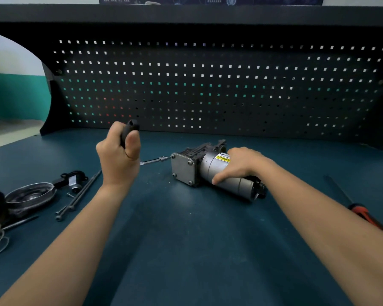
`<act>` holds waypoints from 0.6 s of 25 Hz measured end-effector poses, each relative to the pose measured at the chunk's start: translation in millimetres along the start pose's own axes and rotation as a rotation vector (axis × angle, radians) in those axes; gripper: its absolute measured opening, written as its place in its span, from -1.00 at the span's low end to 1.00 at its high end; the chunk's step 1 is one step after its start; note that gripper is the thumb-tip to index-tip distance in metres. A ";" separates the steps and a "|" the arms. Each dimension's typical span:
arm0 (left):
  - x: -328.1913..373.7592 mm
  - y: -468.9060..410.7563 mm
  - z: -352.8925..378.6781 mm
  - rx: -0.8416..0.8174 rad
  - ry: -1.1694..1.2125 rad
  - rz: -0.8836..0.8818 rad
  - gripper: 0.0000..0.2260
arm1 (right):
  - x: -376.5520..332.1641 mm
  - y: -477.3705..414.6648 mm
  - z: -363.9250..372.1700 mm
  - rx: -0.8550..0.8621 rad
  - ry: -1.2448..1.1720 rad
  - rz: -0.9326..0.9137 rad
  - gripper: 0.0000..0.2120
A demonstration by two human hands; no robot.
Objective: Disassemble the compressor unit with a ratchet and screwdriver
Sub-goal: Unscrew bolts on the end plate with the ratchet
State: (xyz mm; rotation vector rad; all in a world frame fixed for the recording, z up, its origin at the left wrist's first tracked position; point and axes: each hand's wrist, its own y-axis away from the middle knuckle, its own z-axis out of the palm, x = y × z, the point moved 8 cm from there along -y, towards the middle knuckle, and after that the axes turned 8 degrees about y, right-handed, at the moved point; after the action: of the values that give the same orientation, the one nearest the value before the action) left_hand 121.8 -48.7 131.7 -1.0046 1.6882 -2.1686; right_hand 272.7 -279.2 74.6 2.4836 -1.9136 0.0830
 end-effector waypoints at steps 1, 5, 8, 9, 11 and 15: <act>-4.6 -1.2 1.2 0.016 0.002 -0.015 -0.58 | 0.6 -0.7 0.8 0.005 -0.006 0.011 -0.42; -19.3 -3.2 2.3 0.062 0.009 -0.093 -0.52 | 0.5 -1.8 0.3 0.011 -0.018 0.037 -0.44; -22.7 1.7 6.8 0.067 0.019 -0.081 -0.55 | 1.5 -1.6 -0.2 0.008 -0.028 0.076 -0.42; -23.8 6.4 12.1 0.046 0.024 -0.074 -0.57 | 1.3 -1.8 0.4 0.011 -0.028 0.084 -0.42; -24.3 14.5 26.0 -0.018 0.017 -0.056 -0.68 | 0.7 -2.9 -0.4 0.020 -0.034 0.089 -0.41; -25.6 15.6 30.5 -0.064 0.016 -0.085 -0.73 | 0.7 -2.8 -0.3 0.011 -0.046 0.092 -0.39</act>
State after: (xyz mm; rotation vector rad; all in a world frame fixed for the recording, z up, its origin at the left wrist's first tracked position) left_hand 156.3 -63.2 111.0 -1.0977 1.7628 -2.1932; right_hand 275.6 -279.2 75.0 2.4239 -2.0511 0.0362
